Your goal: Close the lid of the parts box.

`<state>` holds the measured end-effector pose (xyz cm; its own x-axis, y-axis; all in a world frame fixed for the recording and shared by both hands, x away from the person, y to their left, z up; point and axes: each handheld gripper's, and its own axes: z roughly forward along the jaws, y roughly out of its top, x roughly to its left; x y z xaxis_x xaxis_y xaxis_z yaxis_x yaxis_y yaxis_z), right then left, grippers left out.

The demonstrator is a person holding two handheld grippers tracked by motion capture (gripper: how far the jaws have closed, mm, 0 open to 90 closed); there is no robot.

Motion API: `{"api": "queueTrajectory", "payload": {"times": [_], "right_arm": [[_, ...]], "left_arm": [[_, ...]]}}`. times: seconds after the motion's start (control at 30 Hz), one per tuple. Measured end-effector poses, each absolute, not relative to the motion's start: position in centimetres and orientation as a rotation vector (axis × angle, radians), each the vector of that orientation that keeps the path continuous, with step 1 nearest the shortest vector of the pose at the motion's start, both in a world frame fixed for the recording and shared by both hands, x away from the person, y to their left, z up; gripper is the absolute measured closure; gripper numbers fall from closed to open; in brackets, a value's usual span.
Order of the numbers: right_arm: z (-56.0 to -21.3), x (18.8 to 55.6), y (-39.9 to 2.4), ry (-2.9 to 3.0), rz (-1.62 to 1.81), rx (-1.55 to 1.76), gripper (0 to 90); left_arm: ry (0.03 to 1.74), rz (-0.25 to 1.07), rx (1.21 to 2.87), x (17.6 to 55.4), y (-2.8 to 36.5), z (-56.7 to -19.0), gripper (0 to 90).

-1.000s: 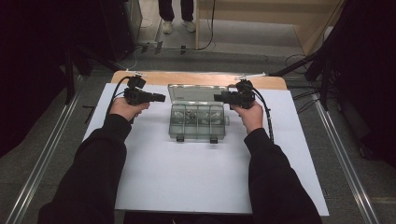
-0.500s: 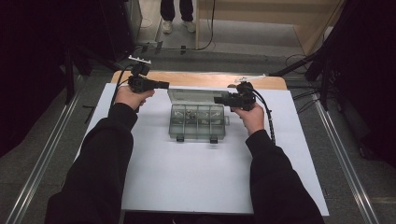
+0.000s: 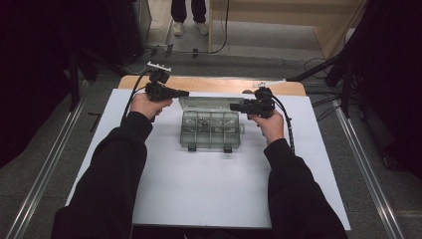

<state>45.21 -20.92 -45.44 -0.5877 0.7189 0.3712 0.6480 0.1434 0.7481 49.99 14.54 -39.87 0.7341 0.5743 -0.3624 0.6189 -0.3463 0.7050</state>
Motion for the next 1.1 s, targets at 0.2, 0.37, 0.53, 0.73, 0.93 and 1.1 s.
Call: {"api": "queueTrajectory", "payload": {"times": [0.2,0.37,0.53,0.73,0.93,1.1], "right_arm": [[-45.1,44.4,-21.9,2.341,1.411,1.386,41.5],[-44.6,43.7,-23.2,2.379,1.402,1.398,52.5],[-44.5,43.3,-24.2,2.419,1.381,1.403,60.9],[-44.4,43.2,-25.3,2.446,1.329,1.469,79.7],[-43.0,44.4,-24.8,2.446,1.317,1.537,90.0],[-41.8,45.0,-23.7,2.442,1.327,1.525,90.0]], "left_arm": [[0.9,-0.057,2.042,49.8,14.5,-40.1,89.7],[0.894,-0.056,2.038,49.5,14.5,-40.0,89.7],[0.891,-0.059,2.039,49.3,14.4,-40.1,89.7],[0.883,-0.068,2.046,48.9,14.3,-40.5,89.7],[0.881,-0.067,2.036,48.7,14.6,-40.5,89.6],[0.872,-0.066,2.038,48.3,14.7,-40.6,89.6]]}}
